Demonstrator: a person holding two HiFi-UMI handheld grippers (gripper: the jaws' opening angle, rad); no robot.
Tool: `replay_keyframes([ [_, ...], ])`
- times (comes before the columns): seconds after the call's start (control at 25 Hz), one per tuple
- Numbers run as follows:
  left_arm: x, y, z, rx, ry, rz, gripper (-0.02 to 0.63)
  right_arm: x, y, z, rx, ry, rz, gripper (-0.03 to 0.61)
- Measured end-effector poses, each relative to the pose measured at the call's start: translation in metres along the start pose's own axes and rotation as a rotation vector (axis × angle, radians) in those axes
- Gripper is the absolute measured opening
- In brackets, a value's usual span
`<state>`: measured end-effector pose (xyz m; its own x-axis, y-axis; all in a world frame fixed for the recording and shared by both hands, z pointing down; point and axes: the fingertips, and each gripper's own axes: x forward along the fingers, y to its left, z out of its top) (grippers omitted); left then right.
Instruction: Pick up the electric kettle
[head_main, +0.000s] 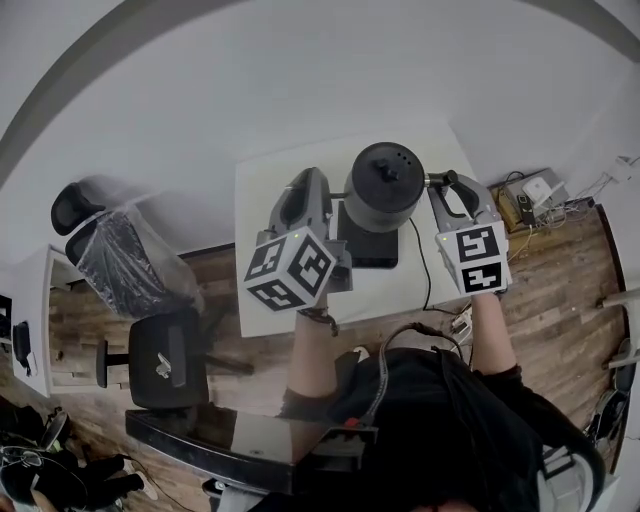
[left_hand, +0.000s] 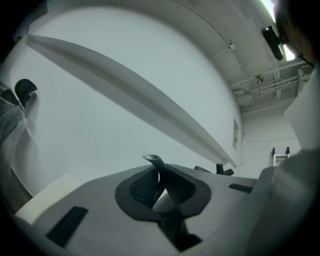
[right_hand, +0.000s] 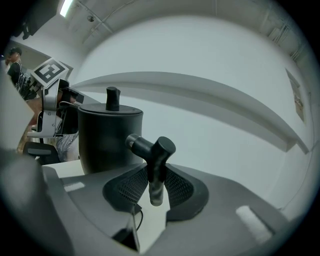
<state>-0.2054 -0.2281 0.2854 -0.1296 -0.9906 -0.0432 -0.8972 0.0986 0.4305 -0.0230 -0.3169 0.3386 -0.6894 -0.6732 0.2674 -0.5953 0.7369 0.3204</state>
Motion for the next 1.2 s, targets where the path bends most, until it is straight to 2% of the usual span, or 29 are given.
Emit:
replay_keyframes([
  [0.24, -0.0019, -0.0071, 0.0069, 0.007, -0.026, -0.003, 0.028, -0.0058, -0.0040, 0.0062, -0.006, -0.028, -0.009, 0.098],
  [1.2, -0.0032, -0.0083, 0.0077, -0.013, -0.050, -0.015, 0.028, -0.0056, -0.0058, 0.0083, -0.025, -0.036, -0.009, 0.098],
])
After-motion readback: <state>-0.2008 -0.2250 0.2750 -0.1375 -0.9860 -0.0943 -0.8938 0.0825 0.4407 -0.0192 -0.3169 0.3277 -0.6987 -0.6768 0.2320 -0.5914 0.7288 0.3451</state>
